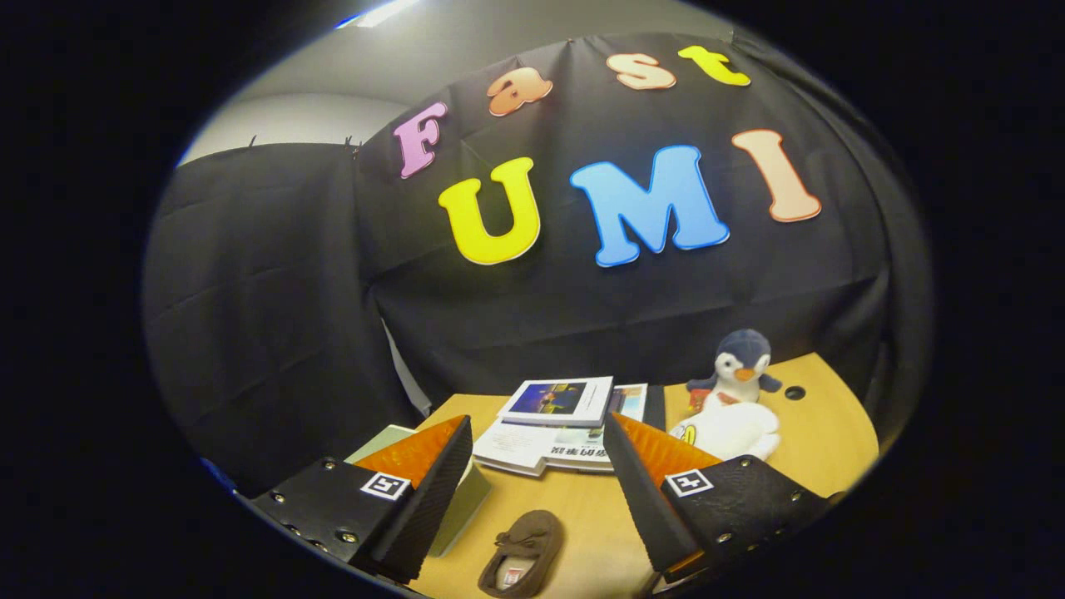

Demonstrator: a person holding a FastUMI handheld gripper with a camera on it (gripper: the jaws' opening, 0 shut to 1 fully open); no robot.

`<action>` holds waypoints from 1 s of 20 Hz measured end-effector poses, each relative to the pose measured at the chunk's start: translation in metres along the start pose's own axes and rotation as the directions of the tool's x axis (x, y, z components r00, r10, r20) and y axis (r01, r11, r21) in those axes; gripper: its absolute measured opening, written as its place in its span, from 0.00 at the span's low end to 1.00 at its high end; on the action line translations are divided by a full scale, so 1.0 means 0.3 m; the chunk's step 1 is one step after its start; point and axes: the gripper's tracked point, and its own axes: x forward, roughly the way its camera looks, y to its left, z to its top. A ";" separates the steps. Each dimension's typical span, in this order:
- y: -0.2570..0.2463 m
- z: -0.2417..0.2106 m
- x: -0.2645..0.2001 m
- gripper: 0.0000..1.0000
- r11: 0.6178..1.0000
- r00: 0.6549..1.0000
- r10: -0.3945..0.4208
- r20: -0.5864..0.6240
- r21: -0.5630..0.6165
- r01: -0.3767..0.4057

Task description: Open the storage box then place both shoes into the box .Put the left shoe in first, then the right shoe, with the right side of both shoes facing outward in a uniform manner.

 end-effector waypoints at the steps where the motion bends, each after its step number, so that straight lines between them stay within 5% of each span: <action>1: 0.028 -0.035 0.020 0.96 0.999 0.999 0.034 -0.026 0.016 -0.034; 11: 0.223 -0.360 0.154 0.97 0.931 0.909 0.320 -0.267 0.268 -0.249; 17: 0.293 -0.530 0.200 0.97 0.811 0.810 0.486 -0.329 0.516 -0.276; 20: 0.341 -0.590 0.238 0.97 0.715 0.755 0.577 -0.312 0.640 -0.282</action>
